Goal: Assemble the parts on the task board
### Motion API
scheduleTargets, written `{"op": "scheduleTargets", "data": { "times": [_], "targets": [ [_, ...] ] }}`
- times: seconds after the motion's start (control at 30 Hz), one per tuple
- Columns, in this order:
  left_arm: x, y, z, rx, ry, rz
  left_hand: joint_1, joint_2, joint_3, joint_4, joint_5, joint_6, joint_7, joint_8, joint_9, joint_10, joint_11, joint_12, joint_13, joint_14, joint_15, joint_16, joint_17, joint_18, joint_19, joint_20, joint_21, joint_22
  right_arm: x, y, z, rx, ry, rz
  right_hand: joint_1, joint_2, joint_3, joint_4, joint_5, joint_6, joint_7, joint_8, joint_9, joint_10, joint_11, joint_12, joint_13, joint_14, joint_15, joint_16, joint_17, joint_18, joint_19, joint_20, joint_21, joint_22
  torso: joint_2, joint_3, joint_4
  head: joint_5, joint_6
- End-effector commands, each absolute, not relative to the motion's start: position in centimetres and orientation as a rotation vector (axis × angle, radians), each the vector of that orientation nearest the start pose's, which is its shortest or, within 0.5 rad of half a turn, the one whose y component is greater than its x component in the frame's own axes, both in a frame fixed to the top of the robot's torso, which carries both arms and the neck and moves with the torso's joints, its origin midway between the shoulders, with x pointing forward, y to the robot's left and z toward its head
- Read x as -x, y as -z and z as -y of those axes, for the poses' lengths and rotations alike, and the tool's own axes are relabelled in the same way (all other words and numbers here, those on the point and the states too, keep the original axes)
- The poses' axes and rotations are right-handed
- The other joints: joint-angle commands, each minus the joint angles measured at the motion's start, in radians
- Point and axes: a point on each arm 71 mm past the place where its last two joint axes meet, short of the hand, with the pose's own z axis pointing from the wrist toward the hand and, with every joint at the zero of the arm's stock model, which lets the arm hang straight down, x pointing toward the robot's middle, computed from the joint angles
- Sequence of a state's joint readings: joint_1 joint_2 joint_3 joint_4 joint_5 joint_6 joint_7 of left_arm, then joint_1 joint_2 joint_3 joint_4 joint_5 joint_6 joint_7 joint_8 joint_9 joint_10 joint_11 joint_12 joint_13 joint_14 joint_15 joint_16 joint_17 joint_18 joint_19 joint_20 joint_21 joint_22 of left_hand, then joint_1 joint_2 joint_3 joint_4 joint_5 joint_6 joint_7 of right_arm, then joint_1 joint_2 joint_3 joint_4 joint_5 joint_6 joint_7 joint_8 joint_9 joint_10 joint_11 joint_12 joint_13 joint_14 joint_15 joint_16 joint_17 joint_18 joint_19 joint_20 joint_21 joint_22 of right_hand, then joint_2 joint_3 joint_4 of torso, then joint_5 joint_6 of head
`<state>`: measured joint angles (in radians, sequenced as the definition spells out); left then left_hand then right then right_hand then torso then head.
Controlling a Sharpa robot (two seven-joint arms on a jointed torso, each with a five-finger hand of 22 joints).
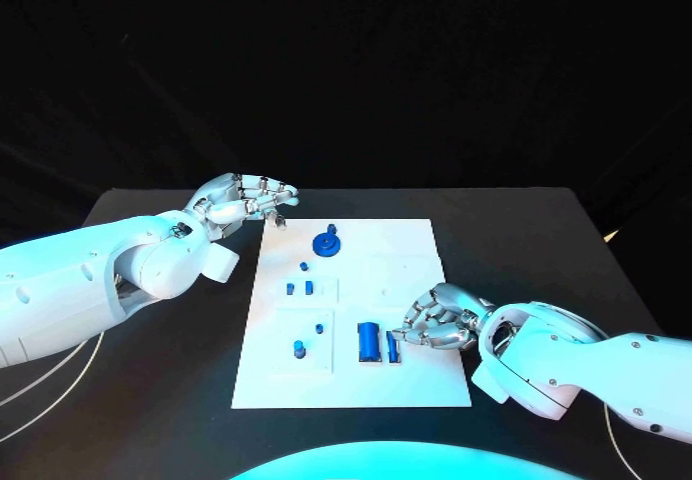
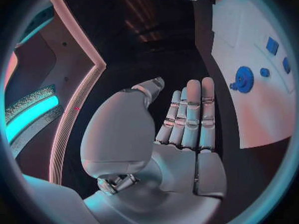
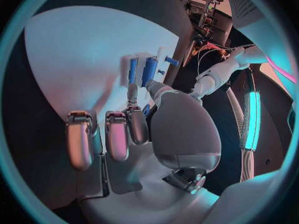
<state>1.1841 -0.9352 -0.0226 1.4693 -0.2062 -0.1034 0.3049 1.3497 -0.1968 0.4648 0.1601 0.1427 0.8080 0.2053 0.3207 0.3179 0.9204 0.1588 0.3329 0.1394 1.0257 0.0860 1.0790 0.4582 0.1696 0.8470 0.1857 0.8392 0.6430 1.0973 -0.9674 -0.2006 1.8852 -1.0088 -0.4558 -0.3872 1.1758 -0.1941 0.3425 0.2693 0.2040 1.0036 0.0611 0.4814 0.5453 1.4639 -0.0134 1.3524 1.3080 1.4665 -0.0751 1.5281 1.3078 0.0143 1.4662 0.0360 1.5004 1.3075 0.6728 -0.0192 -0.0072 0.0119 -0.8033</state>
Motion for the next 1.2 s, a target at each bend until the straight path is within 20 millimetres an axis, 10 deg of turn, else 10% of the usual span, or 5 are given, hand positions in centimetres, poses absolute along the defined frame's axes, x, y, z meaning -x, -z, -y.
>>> {"op": "scheduleTargets", "data": {
  "times": [0.03, 0.97, 1.0, 1.07, 1.2],
  "targets": [
    [-49.1, 18.3, -25.6, 0.931, 1.516, -1.557, 0.003, 0.007, -0.003, 0.002, -0.002, -0.007, 0.024, 0.004, 0.001, -0.007, 0.003, 0.003, 0.001, -0.008, 0.002, 0.006, 0.002, 0.014, 0.007, 0.002, -0.004, -0.001, -37.8, 25.1, 18.6, -0.475, -0.853, -1.948, 0.013, -0.007, -0.006, 0.002, 0.006, -0.025, 0.008, -0.014, -0.006, 0.008, 0.007, -0.015, 0.138, 0.083, 0.006, -0.008, 0.166, 0.004, 0.068, 0.004, -0.017, 0.239, -0.003, -0.0018, -0.0009, -0.002, 0.008],
    [-52.8, 20.8, -26.6, 1.131, 1.429, -1.184, 0.067, 0.005, 0.017, 0.028, -0.003, -0.030, 0.013, -0.052, -0.064, 0.016, 0.039, -0.158, -0.076, -0.256, 0.091, -0.756, -0.265, 0.000, -0.172, 0.103, -0.566, -0.358, -53.2, 22.7, 25.7, -0.886, -1.152, -1.417, 0.194, -0.009, 0.072, -0.023, -0.091, -0.136, 0.137, -0.261, -0.177, -0.369, 0.158, -1.230, -1.130, -0.404, 0.180, -1.308, -0.894, 0.167, -0.497, 0.180, -1.439, -0.660, -0.062, 0.0025, -0.0083, -0.004, 0.121],
    [-52.5, 21.0, -26.3, 1.105, 1.432, -1.282, -0.366, 0.197, -0.465, -0.160, -0.143, -0.808, -0.205, -0.321, -0.318, -0.920, -0.159, -0.333, -0.139, -1.026, -0.086, -1.079, -0.458, -0.170, -0.847, -0.186, -0.839, -0.643, -53.1, 23.0, 26.4, -0.875, -1.014, -1.432, -0.223, 0.194, -0.343, -0.269, -0.204, -1.004, -0.061, -0.481, -0.545, -0.703, 0.013, -1.352, -1.308, -0.727, 0.075, -1.528, -1.308, -0.014, -1.466, -0.036, -1.500, -1.307, -0.058, -0.0017, -0.0079, -0.009, 0.113],
    [-52.5, 21.0, -26.1, 1.107, 1.429, -1.281, -0.425, 0.197, -0.465, -0.160, -0.143, -0.808, -0.205, -0.321, -0.318, -0.920, -0.159, -0.333, -0.139, -1.026, -0.086, -1.079, -0.458, -0.170, -0.847, -0.186, -0.839, -0.643, -53.0, 23.0, 26.2, -0.882, -1.021, -1.427, -0.281, 0.194, -0.343, -0.269, -0.204, -1.004, -0.061, -0.481, -0.545, -0.753, 0.013, -1.352, -1.308, -1.466, 0.075, -1.528, -1.308, -0.014, -1.466, -0.036, -1.500, -1.307, -0.061, -0.0008, -0.0072, -0.009, 0.117],
    [-52.0, 21.2, -25.5, 1.115, 1.414, -1.275, -0.555, 0.197, -0.465, -0.160, -0.143, -0.808, -0.205, -0.321, -0.318, -0.920, -0.159, -0.333, -0.139, -1.026, -0.086, -1.079, -0.458, -0.170, -0.847, -0.186, -0.839, -0.643, -52.3, 23.1, 25.3, -0.916, -1.052, -1.402, -0.408, 0.194, -0.343, -0.269, -0.204, -1.004, -0.061, -0.481, -0.545, -1.464, 0.013, -1.352, -1.308, -1.466, 0.075, -1.528, -1.308, -0.014, -1.466, -0.036, -1.500, -1.307, -0.077, 0.0038, -0.0039, -0.010, 0.136]
  ]
}}
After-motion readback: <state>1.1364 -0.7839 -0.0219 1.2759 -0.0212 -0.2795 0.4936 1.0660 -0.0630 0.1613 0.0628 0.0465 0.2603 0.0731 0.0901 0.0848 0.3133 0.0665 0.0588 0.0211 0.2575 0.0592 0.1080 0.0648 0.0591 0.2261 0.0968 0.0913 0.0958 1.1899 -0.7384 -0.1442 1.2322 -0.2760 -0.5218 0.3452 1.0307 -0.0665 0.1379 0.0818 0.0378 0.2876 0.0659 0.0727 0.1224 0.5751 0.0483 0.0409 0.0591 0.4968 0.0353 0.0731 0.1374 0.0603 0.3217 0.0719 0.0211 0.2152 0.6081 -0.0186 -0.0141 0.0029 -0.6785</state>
